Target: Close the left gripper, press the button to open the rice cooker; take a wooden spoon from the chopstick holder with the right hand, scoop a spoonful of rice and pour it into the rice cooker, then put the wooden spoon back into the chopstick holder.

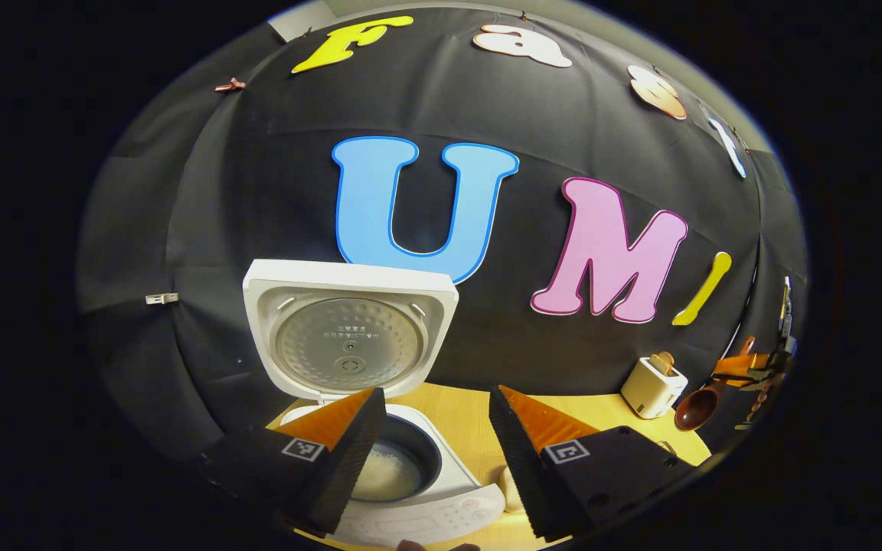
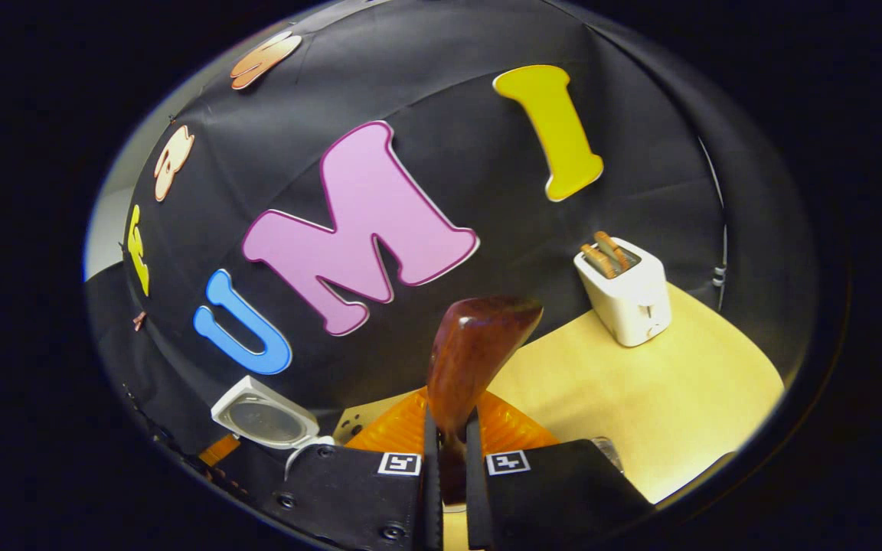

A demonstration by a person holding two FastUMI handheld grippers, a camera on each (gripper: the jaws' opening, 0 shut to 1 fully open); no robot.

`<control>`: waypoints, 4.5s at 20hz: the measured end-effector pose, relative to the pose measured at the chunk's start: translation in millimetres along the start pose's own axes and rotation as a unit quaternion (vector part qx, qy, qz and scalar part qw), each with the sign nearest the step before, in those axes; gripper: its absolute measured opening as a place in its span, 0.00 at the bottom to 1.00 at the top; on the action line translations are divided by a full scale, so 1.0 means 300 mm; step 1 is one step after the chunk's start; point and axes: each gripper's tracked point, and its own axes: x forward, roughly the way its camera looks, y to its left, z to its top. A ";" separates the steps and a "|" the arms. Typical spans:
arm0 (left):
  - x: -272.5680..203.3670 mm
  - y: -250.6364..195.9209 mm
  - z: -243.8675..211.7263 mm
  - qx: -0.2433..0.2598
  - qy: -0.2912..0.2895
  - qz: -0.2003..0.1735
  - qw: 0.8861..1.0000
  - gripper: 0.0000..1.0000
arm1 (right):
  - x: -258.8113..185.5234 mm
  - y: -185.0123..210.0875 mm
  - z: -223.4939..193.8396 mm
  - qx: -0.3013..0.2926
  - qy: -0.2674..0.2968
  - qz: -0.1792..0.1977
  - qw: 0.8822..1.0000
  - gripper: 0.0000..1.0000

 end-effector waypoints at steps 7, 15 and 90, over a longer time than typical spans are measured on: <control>-0.022 -0.044 0.008 0.013 0.008 0.014 1.000 0.89 | 0.030 -0.279 -0.136 -0.031 0.044 -0.056 0.997 0.16; -0.044 -0.085 0.004 0.023 0.019 0.028 0.999 0.88 | 0.128 -0.438 -0.288 -0.063 0.091 -0.075 0.991 0.17; 0.069 0.197 -0.338 0.043 0.100 0.151 0.983 0.90 | -0.163 -0.302 -0.101 -0.125 0.045 -0.108 0.985 0.87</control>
